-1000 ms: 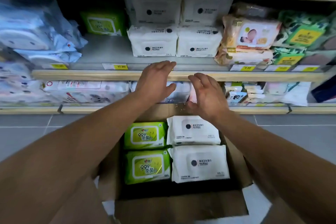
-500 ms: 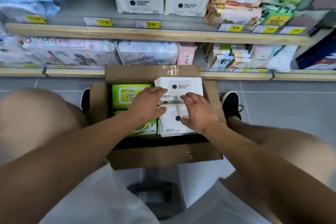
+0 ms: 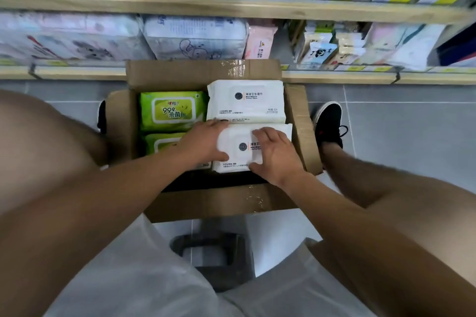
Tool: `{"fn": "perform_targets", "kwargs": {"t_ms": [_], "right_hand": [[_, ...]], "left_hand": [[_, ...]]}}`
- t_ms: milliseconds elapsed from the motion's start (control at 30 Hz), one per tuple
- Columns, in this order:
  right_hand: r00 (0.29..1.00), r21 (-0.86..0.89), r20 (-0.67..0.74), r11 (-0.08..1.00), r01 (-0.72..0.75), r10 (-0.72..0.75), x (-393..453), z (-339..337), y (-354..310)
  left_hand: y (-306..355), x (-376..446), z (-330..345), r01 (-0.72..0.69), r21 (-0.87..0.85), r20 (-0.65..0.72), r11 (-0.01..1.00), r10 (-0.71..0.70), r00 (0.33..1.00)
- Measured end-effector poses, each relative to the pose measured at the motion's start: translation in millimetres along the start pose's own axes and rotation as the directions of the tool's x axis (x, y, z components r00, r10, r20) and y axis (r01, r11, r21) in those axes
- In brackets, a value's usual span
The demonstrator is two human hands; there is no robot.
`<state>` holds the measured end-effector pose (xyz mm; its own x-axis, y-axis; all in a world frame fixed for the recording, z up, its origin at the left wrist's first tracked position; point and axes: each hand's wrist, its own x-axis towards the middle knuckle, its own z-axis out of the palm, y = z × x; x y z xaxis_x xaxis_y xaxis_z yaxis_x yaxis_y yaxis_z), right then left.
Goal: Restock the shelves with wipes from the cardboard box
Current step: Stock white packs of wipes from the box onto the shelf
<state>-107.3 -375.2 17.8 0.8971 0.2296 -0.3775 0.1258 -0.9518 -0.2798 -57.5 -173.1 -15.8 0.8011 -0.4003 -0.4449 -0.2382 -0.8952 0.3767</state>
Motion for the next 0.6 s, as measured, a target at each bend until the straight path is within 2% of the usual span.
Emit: {"fn": "perform_targets", "kwargs": {"t_ms": [100, 200, 333, 467, 600], "right_hand": [[1.000, -0.049, -0.009, 0.999, 0.010, -0.010, 5.6, -3.5, 2.6], [1.000, -0.118, 0.021, 0.993, 0.016, -0.014, 17.2, -12.7, 5.9], [0.970, -0.127, 0.241, 0.992, 0.006, 0.024, 38.2, -22.8, 10.6], [0.882, -0.037, 0.470, 0.999, -0.019, 0.034, 54.7, -23.6, 8.1], [0.883, -0.061, 0.469, 0.998, 0.034, -0.001, 56.6, -15.3, 5.6]], "left_hand": [[1.5, 4.0, -0.4, -0.036, 0.014, 0.004, 0.999, 0.036, 0.999], [4.7, -3.3, 2.9, -0.103, 0.136, -0.021, 0.985, 0.107, 0.994], [4.8, -18.1, 10.6, -0.200, 0.279, -0.094, 0.939, 0.234, 0.968], [0.0, -23.3, 11.6, -0.231, 0.310, -0.126, 0.922, 0.281, 0.952], [-7.0, -24.9, 11.7, -0.296, 0.306, -0.181, 0.905, 0.361, 0.915]]}}
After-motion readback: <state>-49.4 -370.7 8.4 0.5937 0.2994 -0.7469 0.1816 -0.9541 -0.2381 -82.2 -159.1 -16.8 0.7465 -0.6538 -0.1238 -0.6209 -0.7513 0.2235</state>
